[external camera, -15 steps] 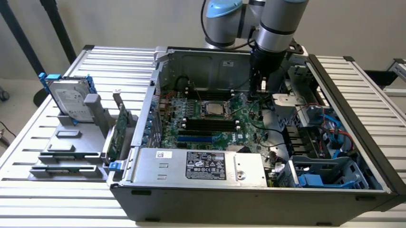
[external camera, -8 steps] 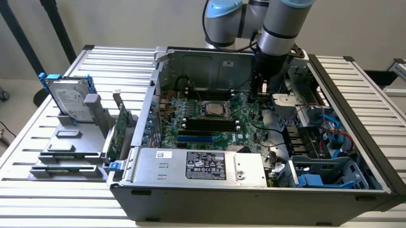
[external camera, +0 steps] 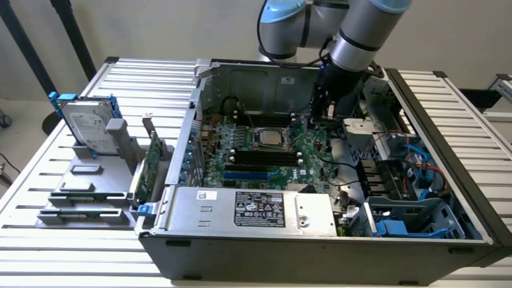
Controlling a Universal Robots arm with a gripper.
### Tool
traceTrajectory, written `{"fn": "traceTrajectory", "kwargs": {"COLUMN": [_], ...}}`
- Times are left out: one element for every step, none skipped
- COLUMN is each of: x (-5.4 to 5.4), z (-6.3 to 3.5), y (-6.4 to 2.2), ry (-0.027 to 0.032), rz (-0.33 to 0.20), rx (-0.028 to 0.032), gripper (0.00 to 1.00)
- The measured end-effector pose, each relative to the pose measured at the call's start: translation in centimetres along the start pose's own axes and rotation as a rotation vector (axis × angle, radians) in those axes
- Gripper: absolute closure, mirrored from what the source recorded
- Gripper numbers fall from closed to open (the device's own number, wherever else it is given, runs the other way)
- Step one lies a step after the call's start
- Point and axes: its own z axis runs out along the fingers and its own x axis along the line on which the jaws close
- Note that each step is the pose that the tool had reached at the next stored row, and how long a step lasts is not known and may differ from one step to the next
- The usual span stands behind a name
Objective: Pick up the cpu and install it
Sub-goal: 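Close the cpu cover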
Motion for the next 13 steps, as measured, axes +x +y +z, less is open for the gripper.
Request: {"fn": "traceTrajectory", "kwargs": {"x": [-0.02, -0.04, -0.07, -0.09, -0.11, -0.14, -0.17, -0.20, -0.22, -0.23, -0.25, -0.26, -0.27], "z": [-0.01, -0.01, -0.01, -0.01, -0.01, -0.01, -0.01, 0.01, 0.03, 0.08, 0.13, 0.17, 0.21], "y": [0.02, 0.03, 0.03, 0.04, 0.04, 0.03, -0.03, -0.13, -0.27, -0.44, -0.60, -0.75, -0.90], "ry": [0.0023, 0.0052, 0.0088, 0.0125, 0.0168, 0.0217, 0.0272, 0.0319, 0.0360, 0.0395, 0.0420, 0.0438, 0.0455], "rz": [0.001, 0.001, 0.001, 0.002, 0.002, 0.001, 0.001, 0.000, 0.000, -0.001, -0.001, -0.001, -0.002], "rx": [0.0135, 0.0264, 0.0405, 0.0524, 0.0641, 0.0737, 0.0808, 0.0860, 0.0896, 0.0922, 0.0946, 0.0971, 0.0995], "gripper": [0.89, 0.89, 0.89, 0.89, 0.89, 0.89, 0.89, 0.89, 0.89, 0.89, 0.89, 0.89, 0.89]}}
